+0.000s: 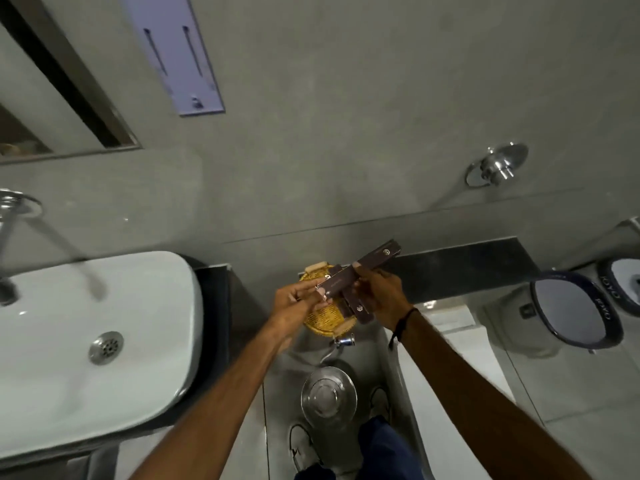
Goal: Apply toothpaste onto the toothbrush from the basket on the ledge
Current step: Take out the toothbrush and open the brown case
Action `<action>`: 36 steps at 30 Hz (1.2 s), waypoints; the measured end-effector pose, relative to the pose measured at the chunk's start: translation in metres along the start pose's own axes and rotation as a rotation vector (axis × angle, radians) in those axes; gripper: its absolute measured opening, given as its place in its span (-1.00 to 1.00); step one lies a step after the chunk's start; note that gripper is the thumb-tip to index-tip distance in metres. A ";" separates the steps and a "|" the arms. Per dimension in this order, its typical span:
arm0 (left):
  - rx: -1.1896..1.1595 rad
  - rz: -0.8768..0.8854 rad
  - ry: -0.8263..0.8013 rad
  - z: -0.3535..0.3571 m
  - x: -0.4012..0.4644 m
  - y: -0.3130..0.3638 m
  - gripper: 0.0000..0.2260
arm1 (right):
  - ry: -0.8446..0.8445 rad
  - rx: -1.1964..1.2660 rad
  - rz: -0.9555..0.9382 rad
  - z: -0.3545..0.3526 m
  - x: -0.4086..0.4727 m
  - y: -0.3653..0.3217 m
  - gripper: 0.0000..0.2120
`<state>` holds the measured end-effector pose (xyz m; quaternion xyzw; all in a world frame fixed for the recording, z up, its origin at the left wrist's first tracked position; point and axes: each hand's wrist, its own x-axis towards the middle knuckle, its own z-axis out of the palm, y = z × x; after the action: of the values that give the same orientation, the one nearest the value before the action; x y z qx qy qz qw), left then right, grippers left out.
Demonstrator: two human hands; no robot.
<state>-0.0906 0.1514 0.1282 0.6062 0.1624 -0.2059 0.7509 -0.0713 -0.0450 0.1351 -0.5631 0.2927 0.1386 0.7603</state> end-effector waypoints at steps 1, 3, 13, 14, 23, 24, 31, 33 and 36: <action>-0.017 0.011 -0.013 -0.007 -0.005 0.003 -0.67 | -0.015 -0.006 -0.013 0.006 -0.004 -0.001 -0.89; -0.037 0.033 -0.022 -0.014 -0.013 0.011 -0.69 | -0.038 -0.014 -0.044 0.017 -0.013 -0.006 -0.88; -0.412 -0.130 0.017 -0.005 -0.027 0.046 -0.75 | 0.225 -0.372 -0.642 0.076 -0.070 -0.047 -0.83; -0.461 -0.175 0.025 0.001 -0.027 0.047 -0.74 | 0.214 -0.463 -0.707 0.081 -0.076 -0.046 -0.83; -0.599 -0.311 0.180 0.011 -0.008 0.032 -0.80 | 0.263 -0.616 -0.887 0.091 -0.090 -0.042 -0.71; -0.536 -0.313 0.199 0.010 -0.006 0.030 -0.76 | 0.273 -0.572 -0.870 0.090 -0.090 -0.045 -0.72; -0.360 -0.334 0.250 0.002 0.002 0.029 -0.59 | 0.331 -0.433 -0.892 0.078 -0.086 -0.062 -0.66; -0.190 -0.326 0.346 -0.005 0.003 0.028 -0.49 | 0.405 -0.366 -0.932 0.065 -0.082 -0.076 -0.65; -0.015 -0.287 0.583 -0.030 -0.005 0.020 -0.55 | 0.471 -0.583 -0.934 0.034 -0.069 -0.086 -0.65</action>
<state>-0.0850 0.1852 0.1412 0.6051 0.4561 -0.1262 0.6403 -0.0691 -0.0332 0.2501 -0.8332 0.1247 -0.2642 0.4696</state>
